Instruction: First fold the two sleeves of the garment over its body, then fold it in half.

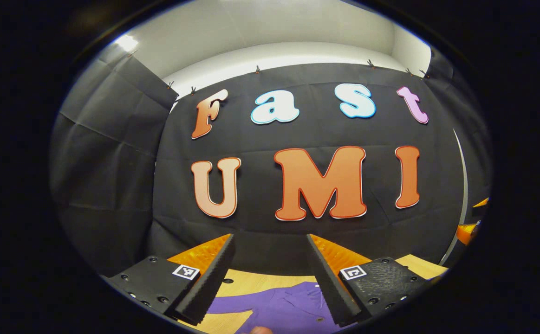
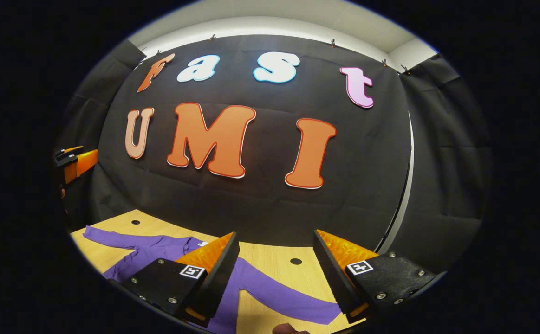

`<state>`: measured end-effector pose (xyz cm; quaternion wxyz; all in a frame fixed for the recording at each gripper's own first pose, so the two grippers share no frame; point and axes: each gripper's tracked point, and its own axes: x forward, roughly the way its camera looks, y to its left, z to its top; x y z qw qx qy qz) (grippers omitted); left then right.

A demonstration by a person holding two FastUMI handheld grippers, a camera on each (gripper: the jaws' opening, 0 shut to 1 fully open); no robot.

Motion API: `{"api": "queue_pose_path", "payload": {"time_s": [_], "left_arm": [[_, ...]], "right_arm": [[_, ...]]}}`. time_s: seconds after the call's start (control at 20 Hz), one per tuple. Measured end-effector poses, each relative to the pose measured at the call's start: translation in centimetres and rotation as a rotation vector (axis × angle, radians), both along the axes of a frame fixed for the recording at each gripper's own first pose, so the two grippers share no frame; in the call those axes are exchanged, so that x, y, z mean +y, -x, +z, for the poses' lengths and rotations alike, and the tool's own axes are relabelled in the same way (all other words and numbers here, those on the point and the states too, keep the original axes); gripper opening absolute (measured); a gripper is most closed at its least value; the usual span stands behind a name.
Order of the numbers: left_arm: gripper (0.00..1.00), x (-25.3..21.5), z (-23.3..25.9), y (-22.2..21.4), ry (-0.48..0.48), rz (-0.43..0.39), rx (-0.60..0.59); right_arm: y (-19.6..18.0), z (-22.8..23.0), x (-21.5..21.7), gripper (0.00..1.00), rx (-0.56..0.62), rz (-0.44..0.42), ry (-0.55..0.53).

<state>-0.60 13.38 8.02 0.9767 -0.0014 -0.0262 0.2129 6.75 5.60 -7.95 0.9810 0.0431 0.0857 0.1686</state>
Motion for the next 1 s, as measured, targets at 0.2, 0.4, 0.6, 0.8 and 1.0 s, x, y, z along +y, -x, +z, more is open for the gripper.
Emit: {"api": "queue_pose_path", "payload": {"time_s": [0.2, 0.4, 0.6, 0.8, 1.0], "left_arm": [[0.94, -0.6, -0.5, -1.3, -0.028, -0.039, 0.018], [0.94, -0.2, -0.3, -2.8, -0.042, -0.108, 0.023], [0.94, 0.8, -0.3, -3.7, -0.061, -0.135, 0.028], [0.94, 1.9, -0.8, -3.9, -0.054, -0.121, 0.043], [0.94, 2.5, -1.8, -4.0, -0.04, -0.095, 0.07]], "right_arm": [[-0.9, -3.8, -1.1, 0.95, 0.094, -0.075, 0.007], [-2.0, -7.4, -3.3, 0.95, 0.167, -0.2, 0.049], [-2.7, -11.5, -5.6, 0.95, 0.277, -0.278, 0.05], [-2.9, -16.8, -7.9, 0.95, 0.431, -0.324, 0.069], [-2.1, -23.1, -9.2, 0.96, 0.651, -0.334, 0.062]]}}
